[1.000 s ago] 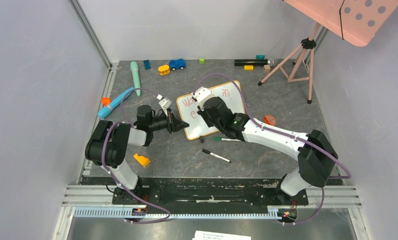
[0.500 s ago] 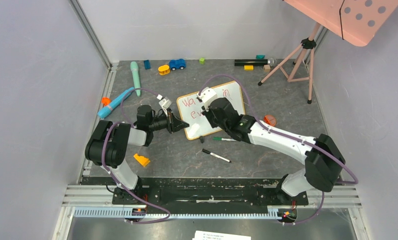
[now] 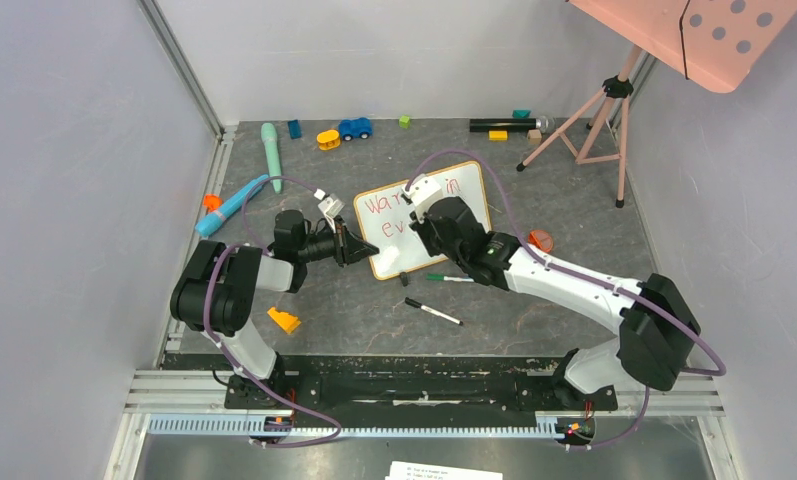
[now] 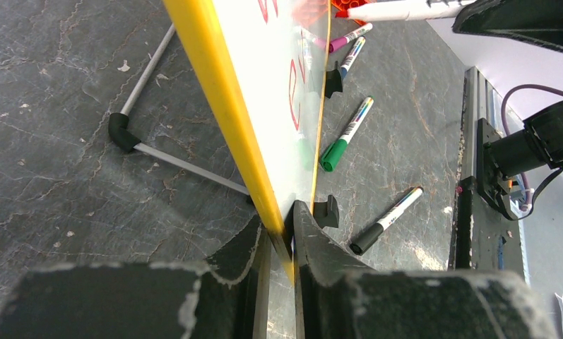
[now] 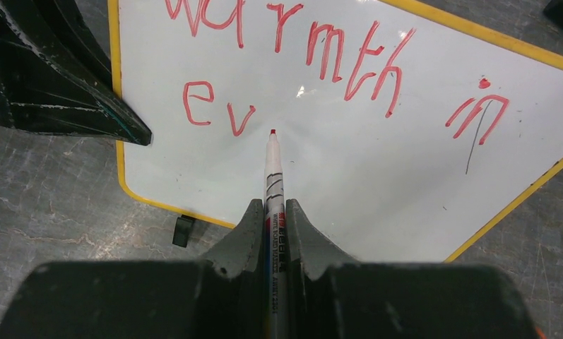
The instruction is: Write a sentence on the whiteboard
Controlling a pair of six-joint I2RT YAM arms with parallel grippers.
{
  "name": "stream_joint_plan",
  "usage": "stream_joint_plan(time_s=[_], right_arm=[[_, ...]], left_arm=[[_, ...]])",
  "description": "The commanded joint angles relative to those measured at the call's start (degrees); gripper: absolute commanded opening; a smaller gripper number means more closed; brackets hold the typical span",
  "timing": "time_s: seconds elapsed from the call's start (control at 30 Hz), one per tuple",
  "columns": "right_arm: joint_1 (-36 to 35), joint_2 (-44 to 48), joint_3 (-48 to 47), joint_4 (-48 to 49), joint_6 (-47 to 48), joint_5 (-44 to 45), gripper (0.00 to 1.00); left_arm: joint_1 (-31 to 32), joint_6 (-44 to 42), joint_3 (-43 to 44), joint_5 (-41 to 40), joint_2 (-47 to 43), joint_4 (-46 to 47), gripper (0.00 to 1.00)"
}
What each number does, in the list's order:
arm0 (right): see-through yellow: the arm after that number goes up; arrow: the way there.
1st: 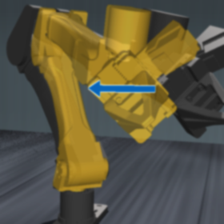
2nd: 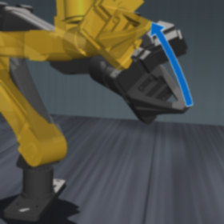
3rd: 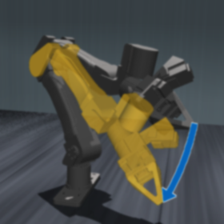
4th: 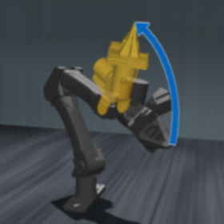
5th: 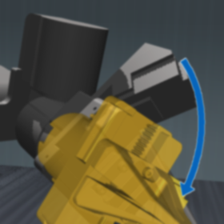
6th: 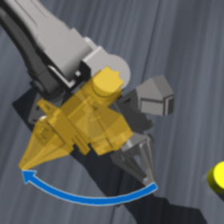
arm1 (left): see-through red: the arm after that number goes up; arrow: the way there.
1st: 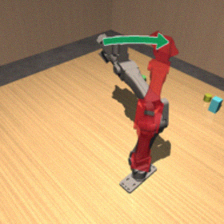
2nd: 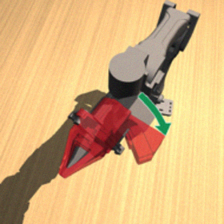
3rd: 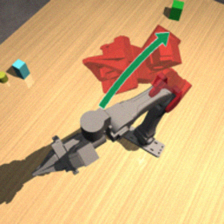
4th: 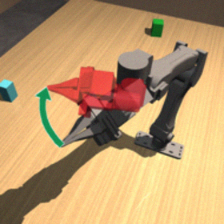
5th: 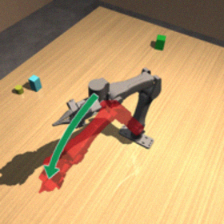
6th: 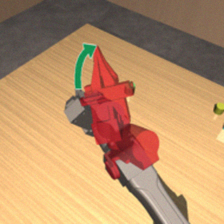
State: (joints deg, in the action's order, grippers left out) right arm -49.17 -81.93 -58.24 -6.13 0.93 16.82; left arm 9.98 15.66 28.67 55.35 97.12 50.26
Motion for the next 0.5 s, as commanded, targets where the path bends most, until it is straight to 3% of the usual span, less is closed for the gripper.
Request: stream_joint_plan(time_s=[0.0,0.47], right_arm=[[0.3,-1.0,-1.5,0.8,-0.8,0.9,0.00],[0.3,-3.7,-3.5,1.2,-1.8,0.6,0.00]], left_arm=[[-0.3,-3.3,0.8,-4.1,0.4,0.5,0.02],[-0.3,-3.3,0.8,-4.1,0.4,0.5,0.02]])
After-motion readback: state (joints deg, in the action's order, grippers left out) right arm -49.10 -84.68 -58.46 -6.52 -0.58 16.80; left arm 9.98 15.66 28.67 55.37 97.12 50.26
